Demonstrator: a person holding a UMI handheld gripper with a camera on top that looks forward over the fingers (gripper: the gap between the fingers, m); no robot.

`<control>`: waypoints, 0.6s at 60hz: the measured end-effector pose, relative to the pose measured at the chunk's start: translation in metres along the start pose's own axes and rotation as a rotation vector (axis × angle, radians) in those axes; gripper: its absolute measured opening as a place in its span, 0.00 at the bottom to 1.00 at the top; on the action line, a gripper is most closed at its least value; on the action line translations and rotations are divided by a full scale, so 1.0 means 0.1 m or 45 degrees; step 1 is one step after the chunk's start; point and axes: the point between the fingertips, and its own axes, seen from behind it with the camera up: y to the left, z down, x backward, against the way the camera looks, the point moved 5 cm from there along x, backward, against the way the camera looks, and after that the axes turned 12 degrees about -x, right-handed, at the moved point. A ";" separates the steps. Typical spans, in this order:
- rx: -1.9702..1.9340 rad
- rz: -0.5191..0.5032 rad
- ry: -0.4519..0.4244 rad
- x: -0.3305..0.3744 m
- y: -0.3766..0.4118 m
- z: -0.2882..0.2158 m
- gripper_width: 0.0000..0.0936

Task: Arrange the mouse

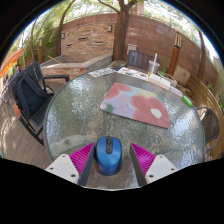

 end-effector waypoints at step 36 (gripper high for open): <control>-0.093 -0.162 -0.149 0.35 0.38 -1.05 0.36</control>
